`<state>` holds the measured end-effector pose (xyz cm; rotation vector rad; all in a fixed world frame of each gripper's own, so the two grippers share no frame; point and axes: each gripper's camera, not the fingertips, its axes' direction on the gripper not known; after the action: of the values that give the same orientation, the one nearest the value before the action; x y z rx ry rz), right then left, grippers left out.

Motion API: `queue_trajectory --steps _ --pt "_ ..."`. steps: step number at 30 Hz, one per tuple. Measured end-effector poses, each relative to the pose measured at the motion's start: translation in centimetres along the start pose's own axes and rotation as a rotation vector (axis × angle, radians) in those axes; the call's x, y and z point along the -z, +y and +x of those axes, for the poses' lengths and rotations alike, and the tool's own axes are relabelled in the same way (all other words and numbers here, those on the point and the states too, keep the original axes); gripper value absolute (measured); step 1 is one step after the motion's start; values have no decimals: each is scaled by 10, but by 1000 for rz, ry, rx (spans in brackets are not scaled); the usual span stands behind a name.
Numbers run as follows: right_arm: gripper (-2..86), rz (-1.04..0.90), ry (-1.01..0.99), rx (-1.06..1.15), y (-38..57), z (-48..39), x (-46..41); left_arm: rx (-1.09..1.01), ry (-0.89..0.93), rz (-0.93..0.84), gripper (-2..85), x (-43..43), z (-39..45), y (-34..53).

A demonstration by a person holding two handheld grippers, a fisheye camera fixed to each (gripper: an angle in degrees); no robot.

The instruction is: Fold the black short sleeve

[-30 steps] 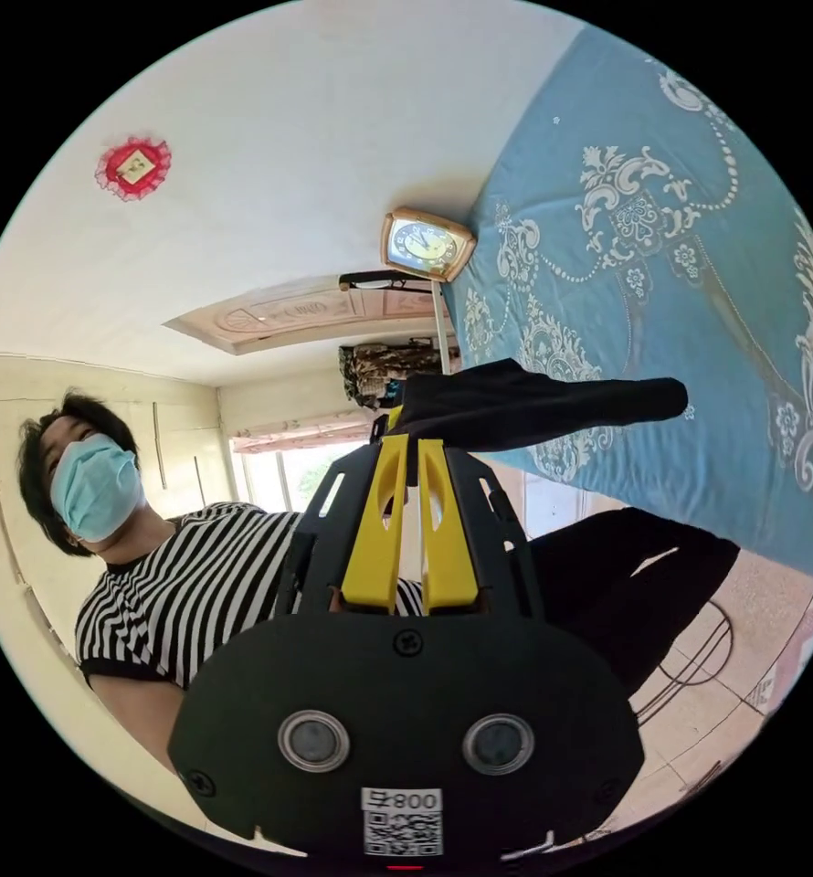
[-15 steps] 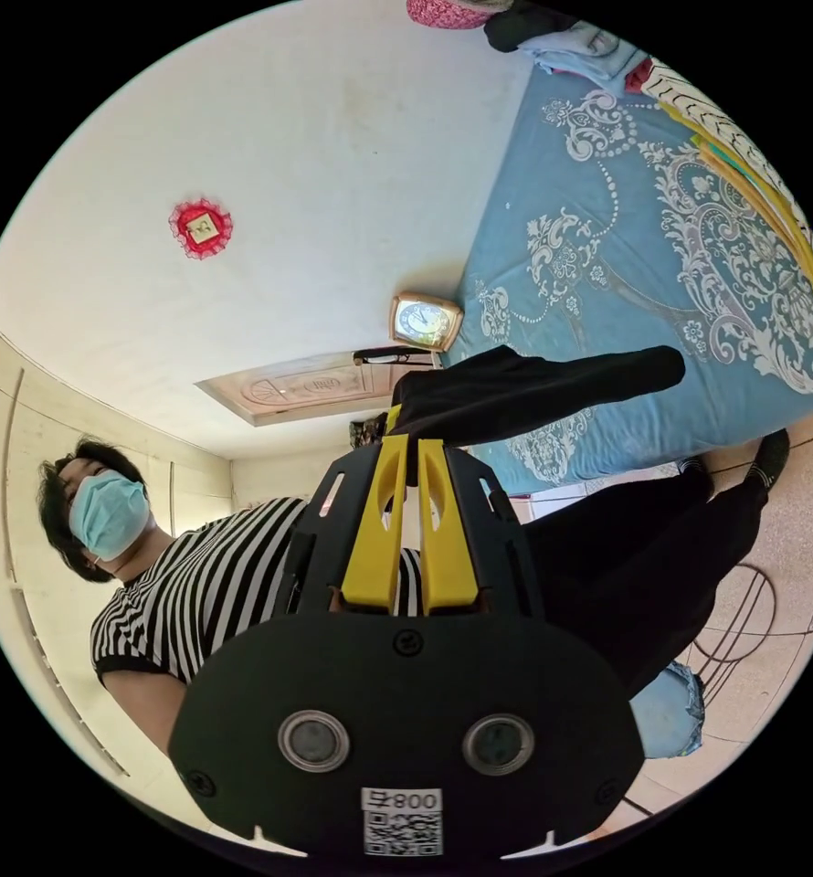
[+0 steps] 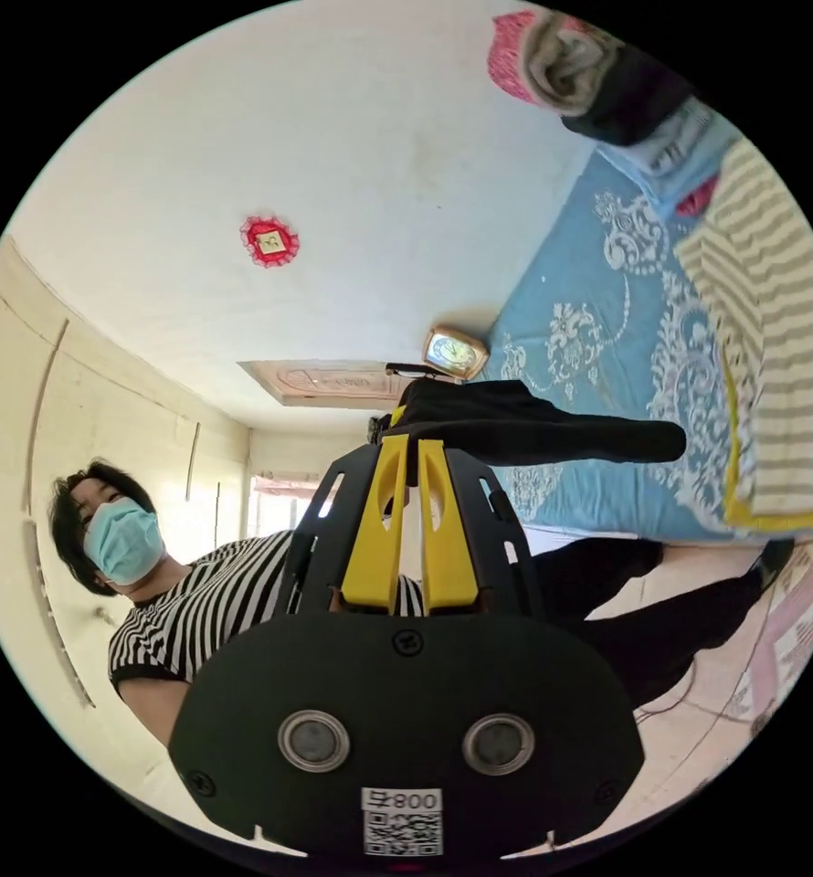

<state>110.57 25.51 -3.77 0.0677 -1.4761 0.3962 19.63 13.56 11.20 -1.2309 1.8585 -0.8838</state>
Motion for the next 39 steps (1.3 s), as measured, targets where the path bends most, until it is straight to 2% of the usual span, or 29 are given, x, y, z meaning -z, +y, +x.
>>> queue_trajectory --steps 5,10,15,17,20,25,30,39 --pt "17 -19 96 205 -61 -52 113 -168 7 54 40 -109 14 -57" --pt "17 -15 194 235 -91 -61 199 -257 -52 56 41 -199 -2 -98" --pt "17 -18 310 -10 -99 13 263 -83 -174 -23 41 -276 -94 -130" --pt "17 -39 341 -196 -91 66 286 55 -283 -85 39 -307 -156 -142" --pt "16 -52 323 -342 -75 108 312 250 -291 -93 34 -328 -215 -145" --pt "14 -40 272 -337 -73 111 352 239 -293 -136 28 -353 -240 -164" --pt "13 -92 332 -248 -87 85 382 196 -296 -177 26 -376 -250 -192" --pt "14 -116 392 -430 -88 131 420 361 -374 -251 19 -406 -329 -228"
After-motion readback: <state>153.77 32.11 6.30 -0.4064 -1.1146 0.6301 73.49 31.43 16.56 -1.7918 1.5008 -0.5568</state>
